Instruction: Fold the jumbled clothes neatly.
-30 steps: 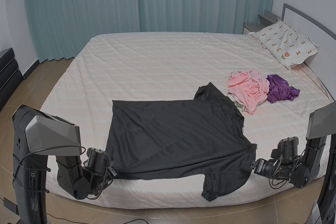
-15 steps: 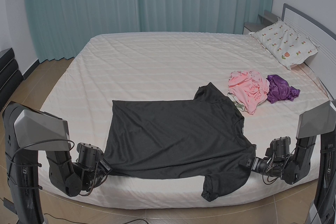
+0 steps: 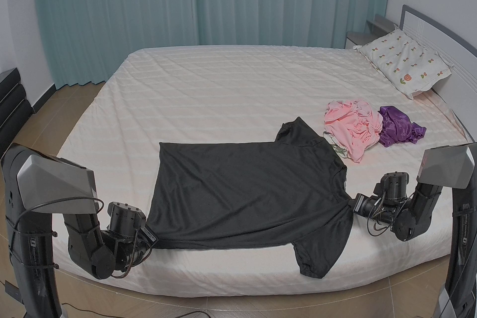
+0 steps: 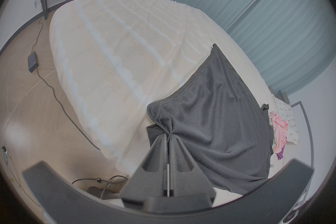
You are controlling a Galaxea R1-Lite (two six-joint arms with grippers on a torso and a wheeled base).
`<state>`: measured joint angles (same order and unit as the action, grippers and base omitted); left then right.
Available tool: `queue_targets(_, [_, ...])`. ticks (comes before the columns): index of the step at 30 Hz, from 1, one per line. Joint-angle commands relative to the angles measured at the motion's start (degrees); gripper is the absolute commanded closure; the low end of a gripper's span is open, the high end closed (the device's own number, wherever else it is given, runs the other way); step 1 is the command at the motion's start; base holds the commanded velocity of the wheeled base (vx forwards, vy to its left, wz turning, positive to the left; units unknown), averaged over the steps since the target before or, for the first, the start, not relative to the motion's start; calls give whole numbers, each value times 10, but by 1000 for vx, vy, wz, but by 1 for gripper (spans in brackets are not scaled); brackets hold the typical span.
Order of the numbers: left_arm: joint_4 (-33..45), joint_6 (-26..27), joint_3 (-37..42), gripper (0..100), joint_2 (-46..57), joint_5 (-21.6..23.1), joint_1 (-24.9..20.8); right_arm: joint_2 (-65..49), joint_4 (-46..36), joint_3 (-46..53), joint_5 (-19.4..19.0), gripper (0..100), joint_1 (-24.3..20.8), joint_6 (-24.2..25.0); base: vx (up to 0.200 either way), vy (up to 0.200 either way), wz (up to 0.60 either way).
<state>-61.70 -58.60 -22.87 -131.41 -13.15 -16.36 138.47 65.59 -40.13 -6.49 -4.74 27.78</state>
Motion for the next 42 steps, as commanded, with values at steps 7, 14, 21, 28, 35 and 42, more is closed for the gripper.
queue_targets(7, [0,-10,-7,100,1,0,0,35,-29,-107,-4,0,-19,-28,0,0,0])
queue_targets(14, [-3,-10,-17,100,-4,-1,1,34,-27,-84,-6,0,-4,-26,0,0,0])
queue_targets(21, [-40,-9,-18,100,-4,-4,28,1,-24,-16,-89,0,16,-29,0,0,0])
queue_targets(28, [-54,-8,-29,100,-4,-4,51,20,-29,-14,-100,0,3,-48,0,0,0])
queue_targets(35, [-54,-8,-40,100,-9,-1,70,32,-24,-14,-136,0,-4,-70,0,0,0])
queue_targets(42, [-53,-8,-48,100,-17,0,77,29,-24,-7,-164,0,-20,-77,0,0,0])
